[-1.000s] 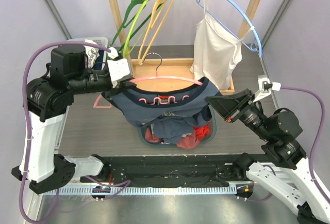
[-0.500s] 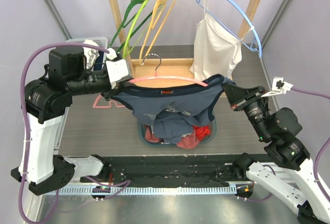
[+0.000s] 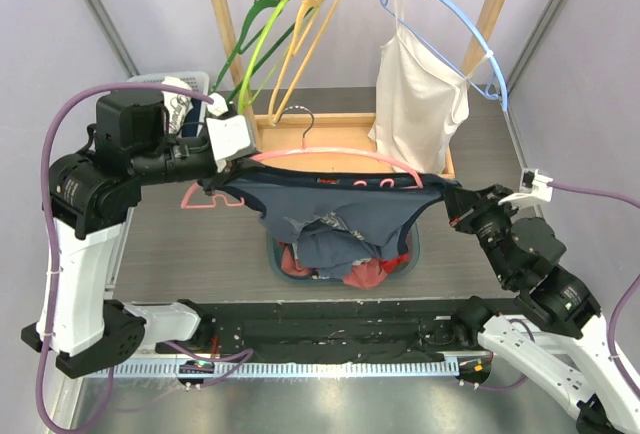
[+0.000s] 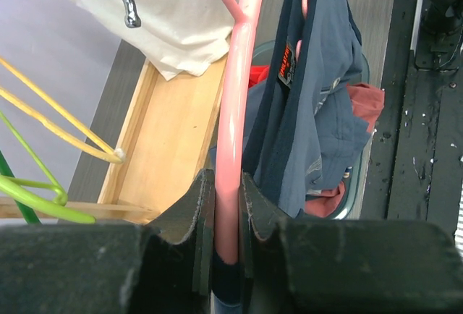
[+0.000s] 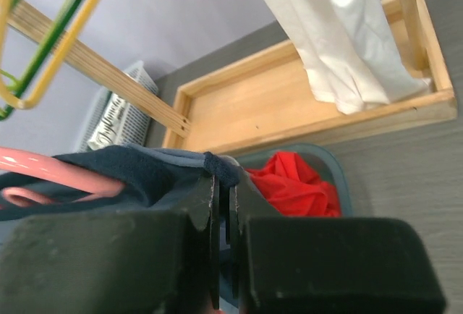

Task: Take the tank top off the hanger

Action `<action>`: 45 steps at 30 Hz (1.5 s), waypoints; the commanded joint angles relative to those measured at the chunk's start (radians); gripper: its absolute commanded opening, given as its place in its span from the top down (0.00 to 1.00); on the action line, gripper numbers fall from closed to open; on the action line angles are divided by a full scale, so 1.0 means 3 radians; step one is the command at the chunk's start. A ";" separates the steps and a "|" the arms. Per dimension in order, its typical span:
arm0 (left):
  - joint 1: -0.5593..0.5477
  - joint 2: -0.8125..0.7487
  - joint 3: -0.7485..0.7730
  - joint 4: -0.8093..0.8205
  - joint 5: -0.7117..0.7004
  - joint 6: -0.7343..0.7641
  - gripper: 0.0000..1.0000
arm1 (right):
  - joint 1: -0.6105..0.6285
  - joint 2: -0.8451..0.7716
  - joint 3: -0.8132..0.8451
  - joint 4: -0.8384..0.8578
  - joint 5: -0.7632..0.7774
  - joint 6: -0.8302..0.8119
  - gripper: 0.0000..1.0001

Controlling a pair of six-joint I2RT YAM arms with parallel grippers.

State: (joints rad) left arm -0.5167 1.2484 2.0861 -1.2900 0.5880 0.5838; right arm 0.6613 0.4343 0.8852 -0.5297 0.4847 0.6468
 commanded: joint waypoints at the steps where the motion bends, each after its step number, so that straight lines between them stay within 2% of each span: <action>1: 0.0020 -0.0025 0.0195 0.0250 0.0121 -0.0049 0.99 | -0.0016 0.0015 -0.0148 -0.0275 0.0282 -0.0060 0.99; 9: -0.0031 0.0088 0.0057 0.0546 0.0331 -0.0335 1.00 | -0.0016 0.0234 0.0066 -0.0009 0.0042 -0.0340 0.99; 15: -0.0246 0.0287 -0.0004 0.0608 0.0132 -0.0213 1.00 | -0.0016 0.0439 0.0291 0.0308 -0.0720 -0.0606 0.99; 19: -0.0277 0.0349 -0.0112 0.0756 -0.0063 -0.0100 1.00 | -0.0016 0.0465 0.0388 0.0212 -0.0976 -0.0765 0.99; 23: -0.0277 0.0461 0.0005 0.0960 -0.0226 -0.0151 1.00 | -0.0016 0.0470 0.0429 -0.0039 -0.0890 -0.0862 0.99; 25: -0.0277 0.0543 0.0072 0.1022 -0.0283 -0.0177 1.00 | -0.0021 0.0449 0.0434 -0.0095 -0.0844 -0.0898 0.93; 26: -0.0277 0.0573 0.0153 0.1078 -0.0303 -0.0182 1.00 | -0.0016 0.0439 0.0434 -0.0111 -0.0823 -0.0918 0.85; 27: -0.0277 0.0594 0.0194 0.1104 -0.0334 -0.0182 1.00 | -0.0016 0.0454 0.0475 -0.0146 -0.0833 -0.0934 0.64; 29: -0.0277 0.0666 0.0306 0.1140 -0.0360 -0.0172 1.00 | -0.0016 0.0515 0.0541 -0.0248 -0.0849 -0.0980 0.51; 30: -0.0277 0.0691 0.0338 0.1155 -0.0380 -0.0157 1.00 | -0.0016 0.0546 0.0633 -0.0386 -0.0828 -0.0975 0.42; 33: -0.0277 0.0717 0.0414 0.1176 -0.0406 -0.0095 1.00 | -0.0016 0.0659 0.0761 -0.0652 -0.0935 -0.1010 0.35; 41: -0.0297 0.0589 0.0348 0.1135 -0.0467 0.0002 1.00 | -0.0016 0.0481 0.0879 -0.1169 -0.1058 -0.0980 0.34; 45: -0.0323 0.0538 0.0353 0.1186 -0.0707 0.0068 1.00 | -0.0016 0.0490 0.0951 -0.1562 -0.0727 -0.0802 0.35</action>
State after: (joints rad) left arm -0.6052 1.4551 2.1757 -1.0962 0.4458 0.6369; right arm 0.6418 0.5819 1.1282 -0.8711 0.2558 0.3809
